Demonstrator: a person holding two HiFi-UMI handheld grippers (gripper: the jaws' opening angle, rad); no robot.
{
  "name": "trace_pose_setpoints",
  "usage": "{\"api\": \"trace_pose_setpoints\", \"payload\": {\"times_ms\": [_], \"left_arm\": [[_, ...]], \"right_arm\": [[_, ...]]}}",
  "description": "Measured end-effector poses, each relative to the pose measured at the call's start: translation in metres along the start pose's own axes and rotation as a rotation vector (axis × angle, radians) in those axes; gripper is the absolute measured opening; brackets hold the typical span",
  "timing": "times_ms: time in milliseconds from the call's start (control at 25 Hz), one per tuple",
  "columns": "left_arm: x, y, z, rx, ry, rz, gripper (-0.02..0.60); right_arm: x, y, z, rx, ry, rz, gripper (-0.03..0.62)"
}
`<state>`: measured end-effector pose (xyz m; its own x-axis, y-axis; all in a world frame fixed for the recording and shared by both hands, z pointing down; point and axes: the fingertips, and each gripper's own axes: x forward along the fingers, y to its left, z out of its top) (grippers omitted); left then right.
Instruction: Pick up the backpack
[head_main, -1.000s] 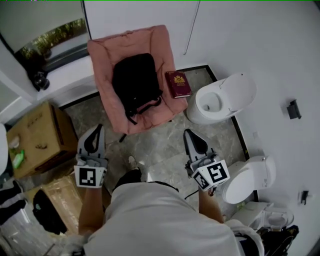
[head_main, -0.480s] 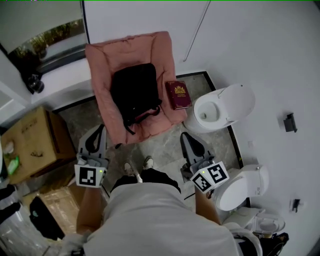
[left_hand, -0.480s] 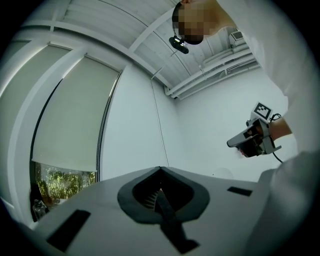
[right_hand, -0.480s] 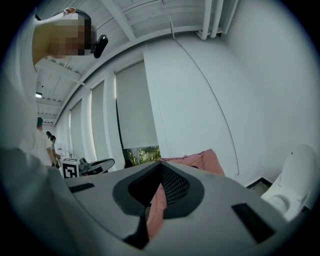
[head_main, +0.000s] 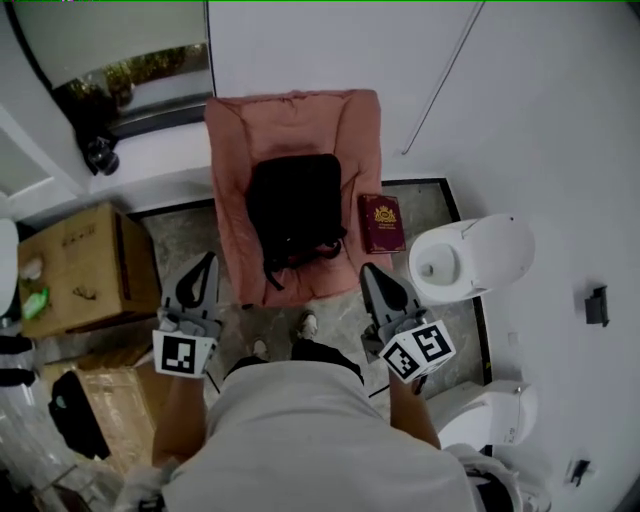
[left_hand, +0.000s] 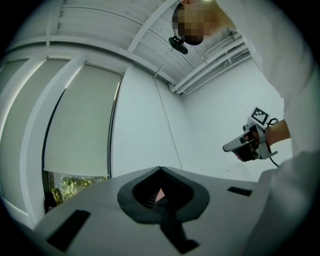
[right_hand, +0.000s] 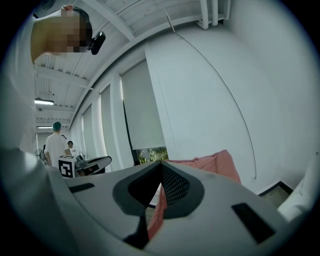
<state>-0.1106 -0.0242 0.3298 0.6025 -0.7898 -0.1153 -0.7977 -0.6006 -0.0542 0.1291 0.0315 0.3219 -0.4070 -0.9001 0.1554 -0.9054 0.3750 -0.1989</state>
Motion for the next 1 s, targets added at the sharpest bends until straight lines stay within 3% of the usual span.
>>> {"api": "trace_pose_setpoints", "payload": {"times_ms": [320, 600, 1000], "left_arm": [[0.038, -0.003, 0.0, 0.044, 0.017, 0.07, 0.017], [0.062, -0.011, -0.01, 0.059, 0.067, 0.124, 0.017], [0.066, -0.012, -0.052, 0.055, 0.224, 0.205, 0.017]], "right_arm": [[0.034, -0.053, 0.008, 0.017, 0.017, 0.086, 0.021], [0.063, -0.083, -0.008, 0.022, 0.084, 0.194, 0.021], [0.13, -0.139, -0.051, -0.067, 0.211, 0.241, 0.023]]}}
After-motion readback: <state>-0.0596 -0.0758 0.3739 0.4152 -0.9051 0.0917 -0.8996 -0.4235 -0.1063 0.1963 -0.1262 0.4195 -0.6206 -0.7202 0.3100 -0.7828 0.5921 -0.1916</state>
